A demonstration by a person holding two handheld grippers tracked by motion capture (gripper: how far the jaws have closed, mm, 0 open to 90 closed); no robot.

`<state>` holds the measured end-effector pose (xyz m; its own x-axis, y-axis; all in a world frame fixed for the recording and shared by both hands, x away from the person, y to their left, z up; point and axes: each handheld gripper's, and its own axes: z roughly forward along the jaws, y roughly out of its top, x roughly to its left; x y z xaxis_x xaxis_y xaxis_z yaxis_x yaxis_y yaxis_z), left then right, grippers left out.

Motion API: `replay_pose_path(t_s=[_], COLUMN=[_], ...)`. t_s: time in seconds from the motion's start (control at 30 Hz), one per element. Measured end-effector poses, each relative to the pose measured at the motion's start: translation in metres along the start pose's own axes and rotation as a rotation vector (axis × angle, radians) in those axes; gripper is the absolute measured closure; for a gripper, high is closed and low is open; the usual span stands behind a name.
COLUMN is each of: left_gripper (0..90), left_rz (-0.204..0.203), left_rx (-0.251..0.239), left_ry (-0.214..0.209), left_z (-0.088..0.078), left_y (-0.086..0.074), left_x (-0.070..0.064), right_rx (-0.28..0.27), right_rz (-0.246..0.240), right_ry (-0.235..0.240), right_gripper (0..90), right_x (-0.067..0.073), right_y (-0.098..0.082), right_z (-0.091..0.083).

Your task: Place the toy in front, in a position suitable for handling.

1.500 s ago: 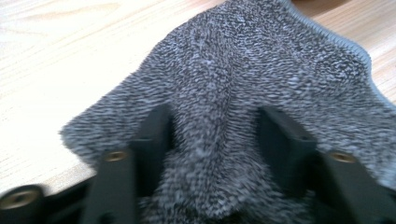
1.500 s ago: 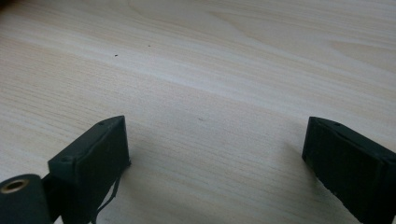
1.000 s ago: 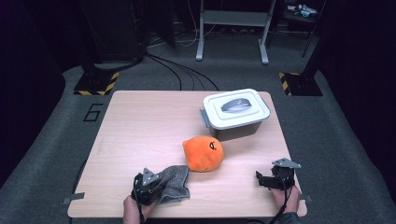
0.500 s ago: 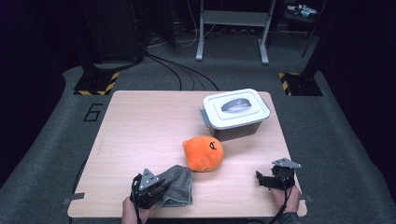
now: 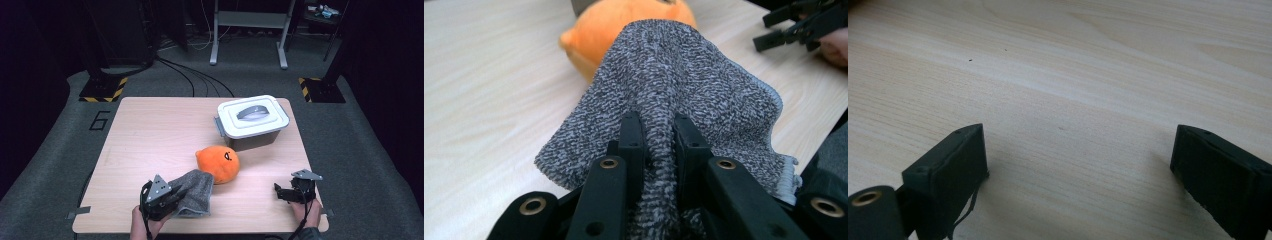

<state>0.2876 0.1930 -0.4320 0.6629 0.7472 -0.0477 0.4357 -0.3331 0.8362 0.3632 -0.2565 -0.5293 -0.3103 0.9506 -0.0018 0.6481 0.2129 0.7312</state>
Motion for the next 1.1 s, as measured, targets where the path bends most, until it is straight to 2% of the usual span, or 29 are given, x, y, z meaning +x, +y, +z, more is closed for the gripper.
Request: replay_pose_path(t_s=[0.17,0.23,0.33,0.57,0.73,0.8,0.87,0.97,1.1], left_gripper=[77.9,77.9,77.8,77.7,77.6,77.6,77.5,77.5,77.5], left_rz=[0.038,0.029,0.044,0.064,0.08,0.092,0.084,0.095,0.108], left_rx=[-0.025,-0.037,-0.044,-0.048,-0.053,-0.054,-0.063,-0.067,-0.065], left_ry=[0.004,-0.005,-0.006,-0.019,-0.04,-0.045,-0.056,-0.063,-0.09], left_z=[-0.004,-0.004,-0.001,0.014,0.024,0.028,0.033,0.039,0.05], left_y=[0.018,0.023,0.031,0.048,0.059,0.063,0.067,0.071,0.076], left_x=[0.0,0.0,0.001,-0.001,-0.003,-0.004,-0.006,-0.008,-0.012], right_rx=[0.0,0.0,0.0,0.004,0.006,0.006,0.007,0.01,0.009], right_rz=[0.0,-0.001,0.0,0.001,-0.016,0.003,0.003,-0.013,0.003], right_ry=[0.0,0.001,0.001,0.004,0.015,0.008,0.008,0.01,-0.003], right_gripper=[7.2,7.2,7.1,7.1,6.9,6.9,6.9,6.5,5.9], right_x=[0.0,0.0,-0.001,-0.001,-0.004,-0.006,-0.006,-0.007,-0.013], right_y=[0.0,0.0,0.0,0.001,0.001,0.001,0.001,0.001,0.0], right_z=[0.0,0.0,0.0,0.0,0.001,0.0,0.0,0.0,-0.001])
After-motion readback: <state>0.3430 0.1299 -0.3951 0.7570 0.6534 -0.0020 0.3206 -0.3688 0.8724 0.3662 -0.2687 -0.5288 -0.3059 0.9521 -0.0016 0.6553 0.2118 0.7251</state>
